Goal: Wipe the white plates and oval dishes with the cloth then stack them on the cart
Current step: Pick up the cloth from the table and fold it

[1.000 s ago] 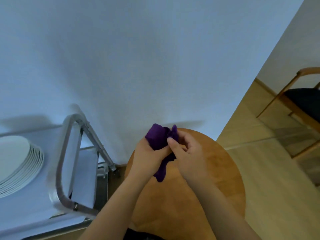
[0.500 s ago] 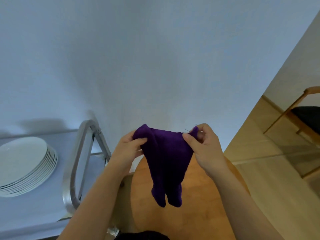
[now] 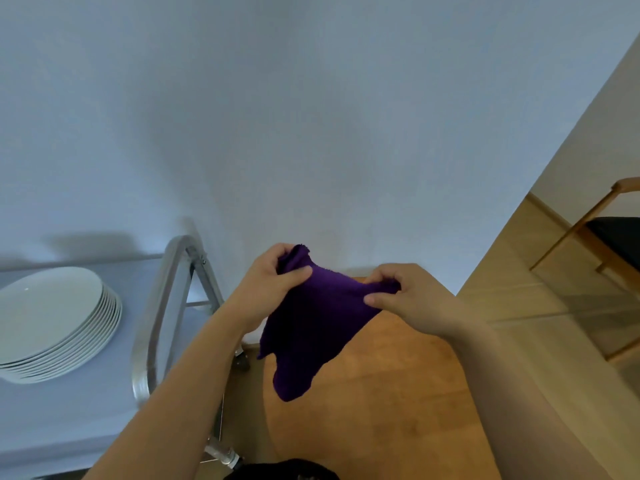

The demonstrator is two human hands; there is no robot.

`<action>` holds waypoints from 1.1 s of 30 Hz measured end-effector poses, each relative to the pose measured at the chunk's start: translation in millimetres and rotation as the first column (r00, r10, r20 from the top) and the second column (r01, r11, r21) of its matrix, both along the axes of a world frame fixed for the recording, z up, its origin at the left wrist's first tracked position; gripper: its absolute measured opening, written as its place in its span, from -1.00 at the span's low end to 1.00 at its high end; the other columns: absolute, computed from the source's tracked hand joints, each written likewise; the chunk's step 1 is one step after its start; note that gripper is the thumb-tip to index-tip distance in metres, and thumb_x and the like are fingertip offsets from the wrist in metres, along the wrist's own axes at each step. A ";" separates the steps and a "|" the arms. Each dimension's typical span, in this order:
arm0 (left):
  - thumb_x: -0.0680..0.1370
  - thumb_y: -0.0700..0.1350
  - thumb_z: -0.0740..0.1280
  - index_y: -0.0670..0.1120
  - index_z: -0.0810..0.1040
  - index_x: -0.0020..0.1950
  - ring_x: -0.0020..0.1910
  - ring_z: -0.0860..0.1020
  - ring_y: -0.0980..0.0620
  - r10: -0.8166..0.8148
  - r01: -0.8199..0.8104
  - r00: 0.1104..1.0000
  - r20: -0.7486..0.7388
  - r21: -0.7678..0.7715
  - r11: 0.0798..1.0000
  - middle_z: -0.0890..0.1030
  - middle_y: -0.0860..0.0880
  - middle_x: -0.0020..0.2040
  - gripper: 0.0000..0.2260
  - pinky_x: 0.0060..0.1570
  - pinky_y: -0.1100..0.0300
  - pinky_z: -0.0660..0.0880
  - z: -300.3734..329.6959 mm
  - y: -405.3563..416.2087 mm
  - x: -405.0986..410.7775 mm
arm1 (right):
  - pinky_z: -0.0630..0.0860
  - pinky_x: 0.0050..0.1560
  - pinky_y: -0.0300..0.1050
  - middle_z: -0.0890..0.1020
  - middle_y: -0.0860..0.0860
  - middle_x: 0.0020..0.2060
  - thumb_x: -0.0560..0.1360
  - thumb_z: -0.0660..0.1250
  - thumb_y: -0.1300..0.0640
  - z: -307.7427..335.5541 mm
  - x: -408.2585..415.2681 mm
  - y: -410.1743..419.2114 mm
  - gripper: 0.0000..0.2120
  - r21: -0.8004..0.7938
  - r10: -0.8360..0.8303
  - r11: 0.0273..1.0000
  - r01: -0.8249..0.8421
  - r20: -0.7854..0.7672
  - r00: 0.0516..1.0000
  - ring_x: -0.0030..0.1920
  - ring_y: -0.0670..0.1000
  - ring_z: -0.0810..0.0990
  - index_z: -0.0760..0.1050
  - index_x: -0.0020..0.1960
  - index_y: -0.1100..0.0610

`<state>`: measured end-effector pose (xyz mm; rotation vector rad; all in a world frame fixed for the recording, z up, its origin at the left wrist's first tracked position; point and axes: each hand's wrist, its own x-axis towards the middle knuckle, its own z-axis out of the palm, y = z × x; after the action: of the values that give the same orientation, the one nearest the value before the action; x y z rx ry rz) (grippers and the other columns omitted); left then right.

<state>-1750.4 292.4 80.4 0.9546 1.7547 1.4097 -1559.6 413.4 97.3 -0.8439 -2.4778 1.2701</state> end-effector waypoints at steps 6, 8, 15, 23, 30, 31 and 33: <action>0.61 -0.19 0.23 -0.07 0.55 -0.12 -0.23 0.51 0.03 0.070 -0.087 0.980 -0.184 -0.082 0.993 0.56 -0.06 -0.23 -0.85 -0.17 0.18 0.44 -1.5 -9.6 -18.7 | 0.48 -0.25 -0.41 0.60 -0.13 -0.27 0.54 0.30 0.15 -2.0 -8.2 -4.1 -0.86 -0.044 -0.121 0.992 0.115 -0.171 0.978 -0.22 -0.21 0.57 0.50 -0.15 -0.05; 0.60 -0.17 0.23 -0.17 0.52 -0.13 -0.23 0.47 -0.02 0.087 -0.107 0.978 -0.191 -0.096 0.990 0.51 -0.09 -0.26 -0.84 -0.16 0.10 0.44 -1.0 -14.3 -19.6 | 0.47 -0.27 -0.42 0.60 -0.11 -0.28 0.52 0.33 0.18 2.0 -10.4 -5.8 -0.84 -0.048 -0.141 0.990 0.134 -0.226 0.964 -0.26 -0.22 0.57 0.51 -0.15 -0.07; 0.54 -0.19 0.28 -0.16 0.56 -0.06 -0.36 0.64 0.07 -0.033 -0.045 0.828 0.560 0.125 0.991 0.67 -0.04 -0.32 -0.93 -0.41 0.26 0.54 35.2 -3.1 17.3 | 0.60 0.02 -0.01 0.66 0.10 0.00 0.27 0.47 -0.18 -10.0 -6.8 4.3 -0.45 -0.781 -0.428 0.419 -0.464 -0.620 0.657 0.02 0.08 0.65 0.60 0.16 0.11; 0.58 -0.13 0.26 -0.19 0.56 -0.25 -0.51 0.59 0.03 0.180 -0.301 0.618 0.766 0.019 0.953 0.61 -0.07 -0.46 -0.76 -0.48 0.26 0.55 37.7 23.8 -0.8 | 0.53 0.12 -0.02 0.61 0.09 0.17 0.35 0.50 -0.03 -45.8 -20.6 -40.3 -0.50 -0.766 -0.023 0.596 -0.240 -0.315 0.949 0.18 0.11 0.58 0.50 0.24 0.06; 0.35 0.33 0.33 -0.31 0.47 0.25 0.20 0.54 -0.25 -0.070 -0.153 0.320 0.945 0.125 0.980 0.56 -0.29 0.22 -0.22 0.22 -0.14 0.46 -22.8 -9.2 4.7 | 0.58 -0.05 -0.09 0.64 0.11 0.11 0.29 0.49 0.01 -22.7 -28.8 -42.2 -0.44 -0.890 -0.290 0.405 -0.211 -0.343 0.893 0.10 0.11 0.63 0.48 0.25 0.12; 0.32 0.36 0.34 -0.28 0.46 0.31 0.28 0.49 -0.25 -0.129 -0.086 0.288 0.949 0.160 0.983 0.51 -0.27 0.29 -0.17 0.29 -0.13 0.40 -32.5 -13.2 14.0 | 0.58 -0.06 -0.06 0.64 0.14 0.12 0.28 0.51 0.02 -21.4 -29.4 -40.7 -0.39 -0.903 -0.309 0.369 -0.219 -0.342 0.888 0.09 0.13 0.63 0.47 0.27 0.15; 0.31 0.35 0.38 -0.20 0.50 0.32 0.30 0.47 -0.22 -0.201 0.044 0.321 0.925 0.197 0.979 0.49 -0.23 0.33 -0.21 0.29 -0.11 0.40 -42.0 -19.4 28.4 | 0.58 -0.10 -0.05 0.65 0.16 0.06 0.24 0.53 0.07 -19.0 -30.0 -36.9 -0.36 -0.911 -0.321 0.338 -0.236 -0.347 0.881 0.03 0.13 0.65 0.46 0.27 0.20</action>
<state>-1722.0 273.1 38.4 0.1309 0.6384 1.5053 -1589.6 376.5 78.3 -0.6046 -1.0843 2.5738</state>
